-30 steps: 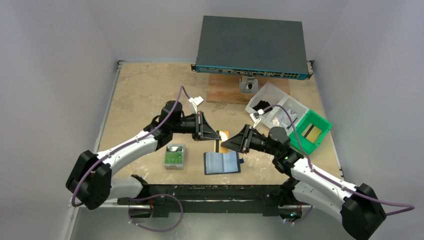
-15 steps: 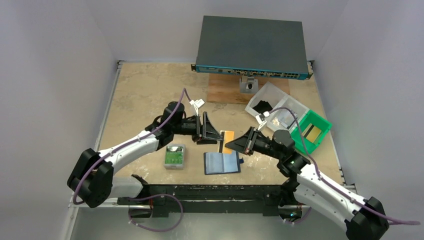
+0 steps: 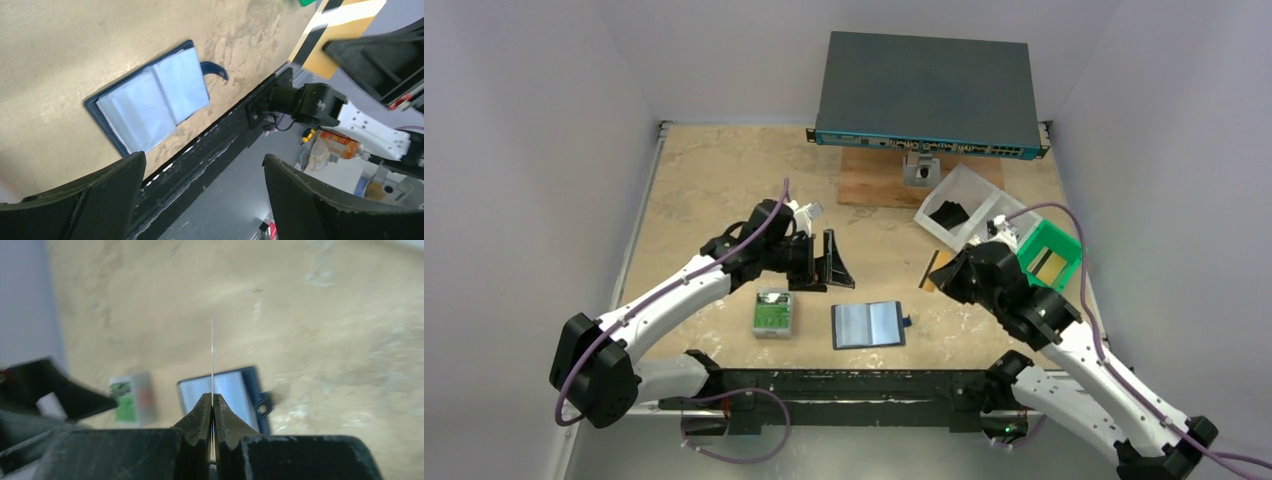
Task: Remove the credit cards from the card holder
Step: Place the credit card in the storage box.
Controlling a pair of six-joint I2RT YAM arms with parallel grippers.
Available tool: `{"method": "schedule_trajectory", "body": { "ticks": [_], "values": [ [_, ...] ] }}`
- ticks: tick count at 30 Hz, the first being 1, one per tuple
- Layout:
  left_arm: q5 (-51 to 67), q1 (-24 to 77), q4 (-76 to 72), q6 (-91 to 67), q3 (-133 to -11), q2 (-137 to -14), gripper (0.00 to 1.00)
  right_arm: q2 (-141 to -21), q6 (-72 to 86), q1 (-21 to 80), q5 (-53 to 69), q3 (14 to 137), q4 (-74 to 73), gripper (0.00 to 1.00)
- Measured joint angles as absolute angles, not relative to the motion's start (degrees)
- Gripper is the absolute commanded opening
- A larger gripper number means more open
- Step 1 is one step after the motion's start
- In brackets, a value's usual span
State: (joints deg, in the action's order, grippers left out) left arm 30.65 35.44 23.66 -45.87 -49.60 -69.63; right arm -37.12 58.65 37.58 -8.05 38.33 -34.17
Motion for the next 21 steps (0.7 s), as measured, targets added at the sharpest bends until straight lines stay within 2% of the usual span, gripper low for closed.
{"method": "schedule_trajectory", "body": {
  "ticks": [8,13,21],
  "values": [
    [29.1,35.4,29.8,-42.2,-51.0,-69.2,0.89,-56.1,54.2,35.5,-31.6,54.9,-51.1,0.0],
    [29.1,35.4,32.5,-40.6,-52.0,-68.9,0.89,-64.1,49.9,26.3,-40.7,59.8,-55.8,0.0],
    [30.1,35.4,37.3,-37.8,-54.1,-68.0,0.89,-67.6,42.3,11.8,-47.1,61.7,-57.5,0.0]
  ]
}}
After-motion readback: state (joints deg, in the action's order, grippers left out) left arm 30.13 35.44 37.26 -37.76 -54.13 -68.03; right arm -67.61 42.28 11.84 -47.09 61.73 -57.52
